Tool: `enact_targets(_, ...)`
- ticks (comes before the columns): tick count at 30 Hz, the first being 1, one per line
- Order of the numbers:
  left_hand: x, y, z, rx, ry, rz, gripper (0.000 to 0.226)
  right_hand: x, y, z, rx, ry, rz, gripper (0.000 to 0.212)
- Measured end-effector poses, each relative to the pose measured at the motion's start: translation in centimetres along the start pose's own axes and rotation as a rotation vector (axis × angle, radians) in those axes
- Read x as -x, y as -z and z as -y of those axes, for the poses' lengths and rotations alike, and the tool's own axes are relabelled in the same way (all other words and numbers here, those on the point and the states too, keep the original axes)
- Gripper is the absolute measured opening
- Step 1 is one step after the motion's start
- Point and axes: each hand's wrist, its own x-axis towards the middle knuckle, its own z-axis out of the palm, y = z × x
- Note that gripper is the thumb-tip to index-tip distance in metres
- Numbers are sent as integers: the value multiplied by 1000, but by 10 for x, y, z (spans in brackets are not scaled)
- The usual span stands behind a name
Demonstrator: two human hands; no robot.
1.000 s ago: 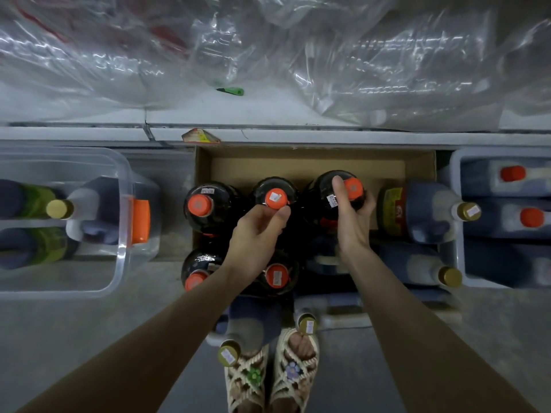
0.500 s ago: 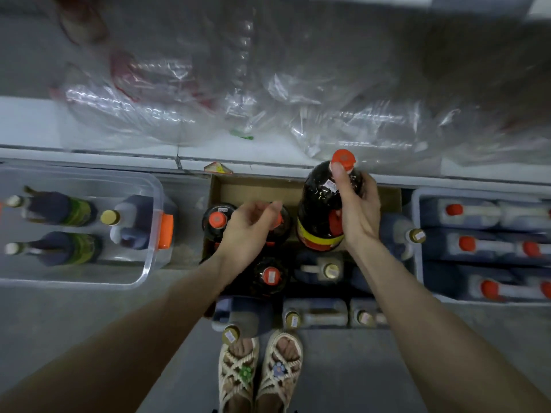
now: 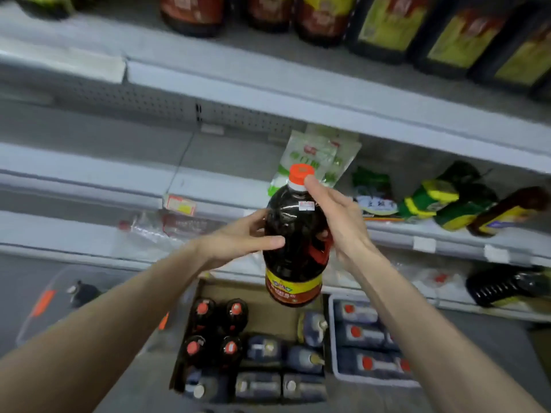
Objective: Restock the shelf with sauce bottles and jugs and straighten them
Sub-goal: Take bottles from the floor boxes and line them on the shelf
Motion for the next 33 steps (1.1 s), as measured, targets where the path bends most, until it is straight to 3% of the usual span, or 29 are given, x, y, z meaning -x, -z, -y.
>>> enact_targets(3, 22, -7, -92, -7, -131, -44, 79, 24, 10, 94, 7, 116, 43, 51)
enact_targets(7, 49, -7, -196, -71, -285, -157, 56, 43, 14, 192, -12, 294, 88, 55)
enact_targets(13, 73, 5, -294, -133, -408, -312, 56, 45, 1, 288, -45, 495, 133, 39)
enact_targets(15, 72, 13, -312, -146, -451, -360, 55, 39, -5, 305, -42, 533, 152, 43)
enact_targets(19, 55, 39, -334, -185, -467, -408, 56, 13, -16, 325, -65, 557, 139, 16)
enact_targets(24, 15, 81, -354, -241, -465, -416, 59, -34, -35, 339, -78, 588, 56, 5)
enact_targets(29, -32, 115, -360, -219, -483, -449, 68, -82, -48, 349, -128, 588, -17, 16)
enact_targets(33, -60, 129, -366, -204, -516, -475, 59, -113, -55, 357, -97, 592, -72, 15)
